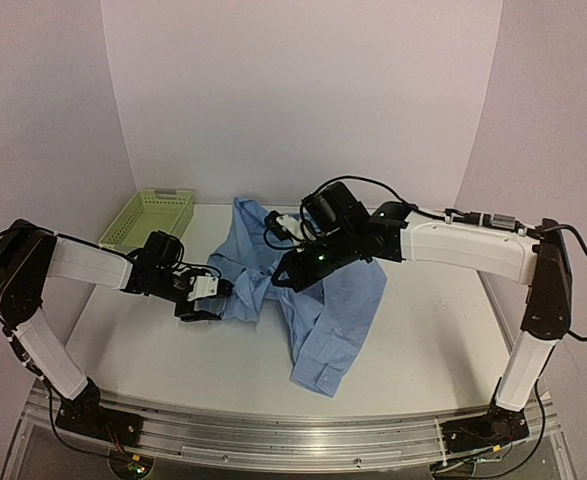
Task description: Pin the brooch onto the clothing
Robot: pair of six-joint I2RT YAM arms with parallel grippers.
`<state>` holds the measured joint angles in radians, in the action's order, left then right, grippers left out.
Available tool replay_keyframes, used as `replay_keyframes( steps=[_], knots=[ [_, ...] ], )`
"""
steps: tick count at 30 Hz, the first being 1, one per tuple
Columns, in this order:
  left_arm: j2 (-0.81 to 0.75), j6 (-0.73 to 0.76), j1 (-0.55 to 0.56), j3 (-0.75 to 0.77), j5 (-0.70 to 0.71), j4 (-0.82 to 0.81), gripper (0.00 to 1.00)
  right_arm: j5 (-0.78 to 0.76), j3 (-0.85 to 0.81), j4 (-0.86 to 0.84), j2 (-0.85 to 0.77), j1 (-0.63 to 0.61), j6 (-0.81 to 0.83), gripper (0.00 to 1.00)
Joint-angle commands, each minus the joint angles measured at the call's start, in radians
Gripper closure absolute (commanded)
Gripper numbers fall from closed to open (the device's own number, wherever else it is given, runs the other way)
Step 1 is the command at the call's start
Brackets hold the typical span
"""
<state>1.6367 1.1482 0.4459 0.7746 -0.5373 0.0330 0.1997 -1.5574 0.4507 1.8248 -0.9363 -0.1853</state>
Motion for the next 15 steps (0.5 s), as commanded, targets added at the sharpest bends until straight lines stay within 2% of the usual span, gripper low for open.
replay_keyframes(
  steps=[1, 7, 9, 10, 12, 14, 15],
  knots=[
    [-0.016, -0.023, 0.025, 0.004, -0.008, -0.062, 0.25, 0.012, -0.026, 0.002, -0.045, 0.01, -0.006, 1.0],
    [0.019, -0.028, 0.055, -0.039, 0.028, -0.183, 0.19, 0.014, -0.039, 0.006, -0.038, 0.012, -0.006, 1.0],
    [0.038, -0.031, 0.057, -0.026, 0.048, -0.217, 0.23, 0.017, -0.041, 0.007, -0.035, 0.012, -0.008, 1.0],
    [0.046, -0.039, 0.057, -0.014, 0.062, -0.231, 0.31, 0.019, -0.042, 0.008, -0.033, 0.012, -0.008, 1.0],
    [0.054, -0.067, 0.057, 0.019, 0.102, -0.236, 0.55, 0.022, -0.042, 0.01, -0.032, 0.012, -0.011, 1.0],
    [0.044, -0.09, 0.056, 0.057, 0.117, -0.214, 0.86, 0.023, -0.04, 0.013, -0.032, 0.013, -0.012, 1.0],
    [0.035, -0.092, 0.056, 0.066, 0.118, -0.203, 0.96, 0.023, -0.04, 0.015, -0.033, 0.015, -0.013, 1.0]
  ],
)
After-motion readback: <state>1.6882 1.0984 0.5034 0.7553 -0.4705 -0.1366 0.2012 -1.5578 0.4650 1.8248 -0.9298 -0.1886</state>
